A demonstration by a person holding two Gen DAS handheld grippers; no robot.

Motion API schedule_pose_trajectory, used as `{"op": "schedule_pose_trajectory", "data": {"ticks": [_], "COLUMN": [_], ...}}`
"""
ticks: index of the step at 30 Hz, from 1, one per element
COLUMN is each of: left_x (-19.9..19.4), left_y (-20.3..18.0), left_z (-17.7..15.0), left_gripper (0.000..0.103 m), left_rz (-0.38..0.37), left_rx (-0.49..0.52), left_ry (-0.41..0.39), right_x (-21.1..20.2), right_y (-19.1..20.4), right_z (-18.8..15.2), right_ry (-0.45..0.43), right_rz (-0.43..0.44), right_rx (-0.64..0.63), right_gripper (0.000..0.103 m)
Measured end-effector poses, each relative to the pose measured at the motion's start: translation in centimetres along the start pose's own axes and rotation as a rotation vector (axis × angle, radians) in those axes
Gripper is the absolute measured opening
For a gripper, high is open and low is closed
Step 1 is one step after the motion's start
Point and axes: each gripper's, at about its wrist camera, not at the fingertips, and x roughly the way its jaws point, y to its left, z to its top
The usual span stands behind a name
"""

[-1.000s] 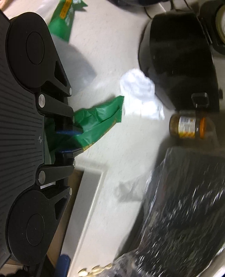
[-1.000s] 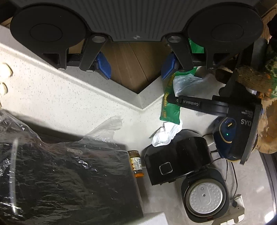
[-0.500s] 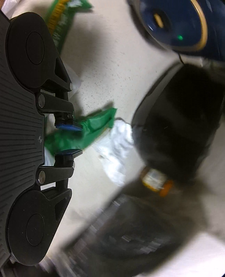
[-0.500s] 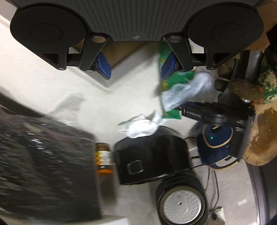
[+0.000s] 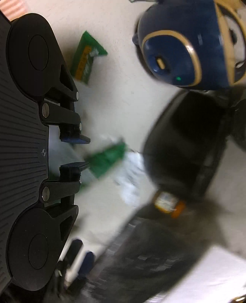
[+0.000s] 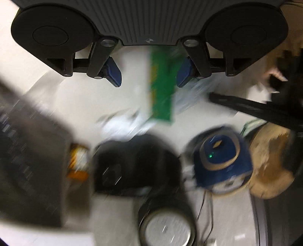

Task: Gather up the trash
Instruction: 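Lift the green snack packet off the counter with the left tool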

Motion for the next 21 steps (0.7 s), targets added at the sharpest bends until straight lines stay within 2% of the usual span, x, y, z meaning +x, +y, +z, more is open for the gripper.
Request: {"op": "schedule_pose_trajectory", "data": {"ticks": [3, 4, 5, 8, 9, 10, 13, 15, 18, 20, 21], "left_x": [-0.2, 0.4, 1.2, 4.8, 5.9, 6.7, 8.2, 8.6, 8.9, 9.4, 9.5], "left_y": [-5.0, -6.9, -8.8, -13.0, -13.3, -13.1, -12.1, -12.0, -11.8, -11.5, -11.5], "left_z": [0.2, -0.2, -0.8, -3.1, -3.7, -4.1, -4.9, -5.1, -4.8, -4.7, -4.7], "left_gripper": [0.024, 0.028, 0.029, 0.028, 0.026, 0.027, 0.027, 0.028, 0.047, 0.067, 0.070], "left_rz": [-0.049, -0.049, -0.009, 0.266, 0.320, 0.334, 0.360, 0.356, 0.298, 0.237, 0.213], "left_rx": [-0.001, 0.031, 0.084, 0.291, 0.305, 0.278, 0.201, 0.173, 0.129, 0.102, 0.094], "left_ry": [-0.076, -0.087, -0.087, -0.072, -0.045, -0.016, 0.050, 0.059, 0.053, 0.040, 0.038], "right_x": [0.0, 0.3, 0.8, 2.4, 2.6, 2.7, 2.8, 2.7, 3.2, 3.2, 3.2], "right_y": [-4.2, -5.4, -6.5, -9.0, -9.4, -9.9, -11.0, -11.5, -11.8, -12.1, -12.2], "right_z": [0.8, 1.0, 1.0, 0.5, 0.1, -0.2, -1.0, -1.6, -2.1, -2.2, -2.3], "right_ry": [-0.062, -0.069, -0.070, -0.039, -0.035, -0.031, -0.009, 0.007, 0.027, 0.031, 0.031], "right_rz": [-0.032, -0.044, -0.046, -0.003, 0.005, 0.012, 0.054, 0.070, 0.080, 0.081, 0.082], "right_rx": [0.041, 0.058, 0.077, 0.106, 0.105, 0.106, 0.128, 0.133, 0.129, 0.136, 0.140], "right_gripper": [0.068, 0.068, 0.068, 0.068, 0.068, 0.068, 0.068, 0.068, 0.068, 0.068, 0.068]}}
